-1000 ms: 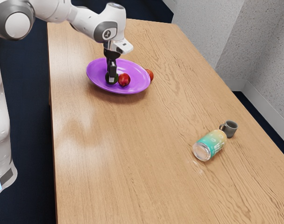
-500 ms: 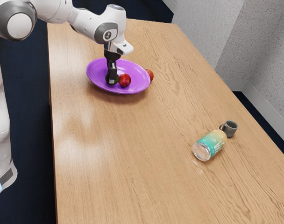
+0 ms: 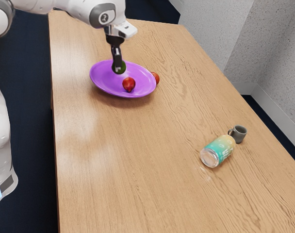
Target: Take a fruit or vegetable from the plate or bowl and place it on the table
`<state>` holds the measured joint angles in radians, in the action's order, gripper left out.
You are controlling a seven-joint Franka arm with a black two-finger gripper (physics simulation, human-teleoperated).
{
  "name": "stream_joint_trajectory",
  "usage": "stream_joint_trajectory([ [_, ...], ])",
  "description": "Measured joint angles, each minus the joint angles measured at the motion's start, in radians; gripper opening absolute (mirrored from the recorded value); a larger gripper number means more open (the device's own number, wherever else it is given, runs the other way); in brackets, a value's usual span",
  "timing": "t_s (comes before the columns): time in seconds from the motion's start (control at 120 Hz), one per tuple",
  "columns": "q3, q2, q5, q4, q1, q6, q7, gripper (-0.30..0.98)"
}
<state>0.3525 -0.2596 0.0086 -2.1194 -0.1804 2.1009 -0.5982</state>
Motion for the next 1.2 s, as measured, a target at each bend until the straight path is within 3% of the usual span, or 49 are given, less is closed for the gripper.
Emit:
stream_joint_trajectory([
  [0.117,-0.117,-0.021,0.000,0.051,0.004,-0.041,0.006,0.06],
  [0.358,-0.284,0.083,-0.015,0.178,0.015,-0.096,0.012,0.05],
  [0.842,-0.374,0.230,-0.029,0.344,0.033,-0.151,0.014,0.05],
  [0.992,-0.381,0.236,-0.042,0.356,0.046,-0.166,0.007,0.41],
  [1.2,-0.382,0.237,-0.059,0.362,0.049,-0.182,-0.006,0.62],
])
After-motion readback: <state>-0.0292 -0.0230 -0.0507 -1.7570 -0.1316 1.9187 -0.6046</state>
